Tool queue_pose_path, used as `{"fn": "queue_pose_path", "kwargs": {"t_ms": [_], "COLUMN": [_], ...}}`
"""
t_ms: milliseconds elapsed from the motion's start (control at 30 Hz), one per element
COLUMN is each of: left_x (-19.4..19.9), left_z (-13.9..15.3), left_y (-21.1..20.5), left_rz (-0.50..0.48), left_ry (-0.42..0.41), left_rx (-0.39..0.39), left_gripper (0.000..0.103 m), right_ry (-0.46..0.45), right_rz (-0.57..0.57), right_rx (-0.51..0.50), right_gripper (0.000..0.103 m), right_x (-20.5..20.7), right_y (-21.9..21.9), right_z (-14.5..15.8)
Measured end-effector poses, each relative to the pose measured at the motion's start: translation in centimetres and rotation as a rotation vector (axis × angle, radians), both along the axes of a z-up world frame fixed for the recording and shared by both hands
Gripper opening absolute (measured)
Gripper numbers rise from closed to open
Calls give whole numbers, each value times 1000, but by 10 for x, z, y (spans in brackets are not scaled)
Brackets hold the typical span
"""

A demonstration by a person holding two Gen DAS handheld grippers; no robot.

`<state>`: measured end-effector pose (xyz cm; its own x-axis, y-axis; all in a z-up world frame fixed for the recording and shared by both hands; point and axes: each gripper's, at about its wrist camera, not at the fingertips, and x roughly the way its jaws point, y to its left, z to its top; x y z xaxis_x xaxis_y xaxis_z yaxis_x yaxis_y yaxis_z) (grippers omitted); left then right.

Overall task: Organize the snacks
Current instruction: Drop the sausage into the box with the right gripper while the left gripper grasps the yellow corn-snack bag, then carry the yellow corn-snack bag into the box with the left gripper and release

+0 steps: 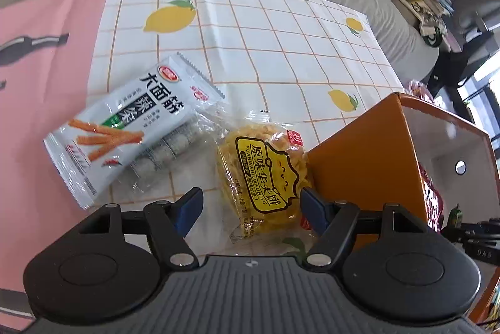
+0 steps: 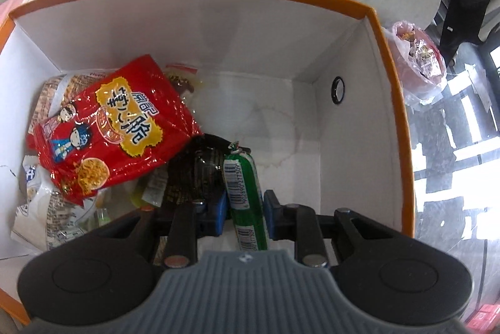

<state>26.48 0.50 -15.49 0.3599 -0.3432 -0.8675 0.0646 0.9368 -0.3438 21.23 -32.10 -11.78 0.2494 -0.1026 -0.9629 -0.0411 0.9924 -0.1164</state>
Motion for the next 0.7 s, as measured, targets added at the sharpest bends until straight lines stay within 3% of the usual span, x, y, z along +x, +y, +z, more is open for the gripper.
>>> {"fn": "queue_pose_path", "kwargs": {"t_ms": [100, 167, 233, 400, 700], "left_x": [-2, -4, -7, -13, -43], "left_z": [-3, -2, 0, 8, 48], "left_y": [0, 0, 0, 2, 24], "left_rz": [3, 6, 7, 5, 53], "left_ry": [12, 6, -3, -29, -101], "left_rx": [-29, -37, -35, -30, -79], "left_gripper": [57, 52, 45, 27, 24], "right_ry": [6, 4, -4, -23, -66], "right_rz": [1, -9, -15, -7, 9], "right_rx": [0, -2, 0, -7, 10], "right_gripper": [23, 24, 35, 43, 47], "right_x": [2, 2, 4, -2, -17], "right_y": [-1, -2, -2, 1, 9], "right_z": [-1, 1, 1, 7, 25]}}
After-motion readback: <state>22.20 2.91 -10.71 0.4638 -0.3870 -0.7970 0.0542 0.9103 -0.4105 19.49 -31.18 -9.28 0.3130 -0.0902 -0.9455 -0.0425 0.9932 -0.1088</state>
